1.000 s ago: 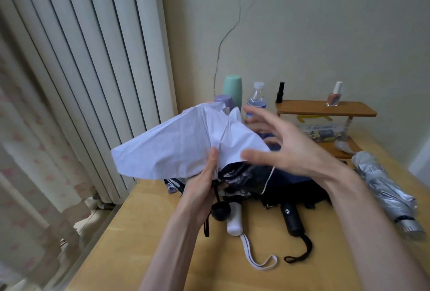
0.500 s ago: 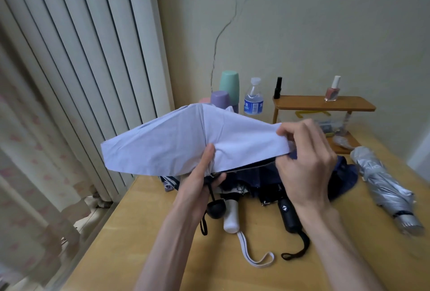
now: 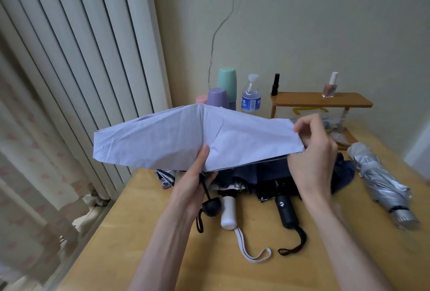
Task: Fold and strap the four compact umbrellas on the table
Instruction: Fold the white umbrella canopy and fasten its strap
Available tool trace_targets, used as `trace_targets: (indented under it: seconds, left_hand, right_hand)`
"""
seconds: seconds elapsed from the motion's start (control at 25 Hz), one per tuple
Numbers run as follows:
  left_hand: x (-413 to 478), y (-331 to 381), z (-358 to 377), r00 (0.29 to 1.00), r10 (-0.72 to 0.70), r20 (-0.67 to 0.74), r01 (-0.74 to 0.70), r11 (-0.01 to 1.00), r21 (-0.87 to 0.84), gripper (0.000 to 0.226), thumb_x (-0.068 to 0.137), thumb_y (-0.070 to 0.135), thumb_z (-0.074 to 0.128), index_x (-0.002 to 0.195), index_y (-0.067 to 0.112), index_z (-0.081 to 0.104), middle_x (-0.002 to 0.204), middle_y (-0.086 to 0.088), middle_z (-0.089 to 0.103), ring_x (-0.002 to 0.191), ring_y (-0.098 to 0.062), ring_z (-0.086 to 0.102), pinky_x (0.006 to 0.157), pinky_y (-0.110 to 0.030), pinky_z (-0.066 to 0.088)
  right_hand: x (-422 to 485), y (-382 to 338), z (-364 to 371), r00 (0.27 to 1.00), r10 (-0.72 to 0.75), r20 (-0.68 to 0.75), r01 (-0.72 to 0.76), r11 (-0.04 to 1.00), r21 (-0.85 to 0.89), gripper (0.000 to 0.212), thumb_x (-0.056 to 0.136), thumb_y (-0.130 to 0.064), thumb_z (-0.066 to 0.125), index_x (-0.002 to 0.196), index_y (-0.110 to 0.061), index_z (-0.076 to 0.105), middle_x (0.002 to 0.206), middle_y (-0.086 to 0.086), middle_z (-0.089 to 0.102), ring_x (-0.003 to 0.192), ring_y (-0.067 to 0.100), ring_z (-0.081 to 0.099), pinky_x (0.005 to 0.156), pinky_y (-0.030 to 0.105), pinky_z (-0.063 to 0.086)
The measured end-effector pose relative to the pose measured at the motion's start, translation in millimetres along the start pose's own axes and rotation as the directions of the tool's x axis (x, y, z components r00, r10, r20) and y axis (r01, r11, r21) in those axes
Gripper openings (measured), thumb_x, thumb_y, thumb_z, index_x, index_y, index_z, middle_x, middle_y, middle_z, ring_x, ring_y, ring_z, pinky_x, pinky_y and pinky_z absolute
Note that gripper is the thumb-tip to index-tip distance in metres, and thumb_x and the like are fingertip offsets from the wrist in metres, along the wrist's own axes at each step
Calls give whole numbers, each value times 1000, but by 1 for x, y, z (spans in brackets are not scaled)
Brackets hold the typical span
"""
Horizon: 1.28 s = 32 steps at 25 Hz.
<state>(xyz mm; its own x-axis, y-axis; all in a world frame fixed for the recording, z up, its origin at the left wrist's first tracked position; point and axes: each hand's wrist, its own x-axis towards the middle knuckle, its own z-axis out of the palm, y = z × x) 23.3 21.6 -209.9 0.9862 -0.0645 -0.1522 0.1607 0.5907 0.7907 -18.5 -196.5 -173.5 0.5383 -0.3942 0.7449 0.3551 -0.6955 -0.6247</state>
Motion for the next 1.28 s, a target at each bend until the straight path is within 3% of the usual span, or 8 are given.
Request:
trace_targets:
  seconds: [0.16, 0.28, 0.44, 0.56, 0.72, 0.92, 1.12, 1.28]
  left_hand:
    - [5, 0, -4, 1000, 6, -30, -7, 999, -40, 57, 86, 34, 81, 138, 16, 65, 130, 5, 75, 121, -12, 71, 84, -29, 60]
    - [4, 4, -7, 1000, -2, -23, 0, 997, -73, 58, 80, 32, 80, 131, 8, 68, 123, 0, 78, 113, -13, 75, 77, -25, 63]
    - [2, 3, -5, 1000, 13, 20, -12, 999, -52, 42, 91, 19, 76, 132, 10, 69, 121, 3, 79, 107, -8, 76, 76, -20, 61]
    - [0, 2, -5, 1000, 15, 17, -15, 1000, 1, 35, 93, 17, 77, 127, 12, 71, 118, 3, 80, 104, -9, 77, 75, -22, 62]
    - [1, -1, -5, 999, 34, 27, -35, 999, 33, 39, 92, 19, 78, 130, 13, 70, 120, 4, 79, 108, -10, 76, 78, -24, 62]
    - [3, -4, -4, 1000, 24, 5, -24, 1000, -15, 44, 93, 22, 78, 134, 13, 69, 122, 6, 78, 109, -8, 75, 75, -20, 60]
    - [4, 2, -12, 997, 67, 37, -68, 998, 5, 46, 88, 16, 78, 132, 8, 67, 123, -2, 78, 111, -17, 76, 78, -25, 63]
    - [9, 1, -20, 994, 53, 99, -60, 996, 67, 54, 84, 10, 79, 136, 9, 65, 128, -6, 76, 116, -21, 74, 81, -26, 62]
  right_hand:
    - [5, 6, -5, 941, 134, 310, -166, 983, 81, 32, 92, 7, 71, 104, -21, 60, 94, -11, 70, 60, 18, 69, 53, 35, 61]
    - [3, 10, -5, 978, 94, 187, -109, 992, 70, 30, 92, 4, 70, 93, -23, 56, 85, 1, 67, 60, 30, 66, 56, 52, 58]
    - [-9, 10, 4, 994, -107, -37, 106, 994, -29, 36, 84, 13, 65, 107, -11, 52, 100, 2, 64, 84, 27, 69, 65, 43, 58]
    - [-11, 12, 12, 997, 5, 71, -10, 997, 74, 56, 85, 7, 73, 129, -17, 50, 111, 0, 71, 100, 22, 71, 76, 44, 60]
    - [-11, 17, 16, 997, 57, -53, -56, 998, 16, 34, 89, -6, 78, 118, -16, 65, 97, -5, 74, 89, 18, 72, 67, 48, 60]
    - [-16, 14, 14, 973, -5, -231, -41, 980, -193, 27, 82, 2, 79, 98, -11, 62, 84, -2, 66, 66, 15, 57, 54, 23, 36]
    - [2, 20, 1, 920, 268, 285, -323, 931, 170, 41, 89, 3, 77, 119, -22, 63, 104, -11, 77, 96, 11, 76, 76, 33, 64]
    - [15, 17, -24, 652, 68, 755, -482, 806, 344, 49, 96, -13, 68, 143, -26, 57, 138, -7, 67, 128, 8, 63, 102, 26, 54]
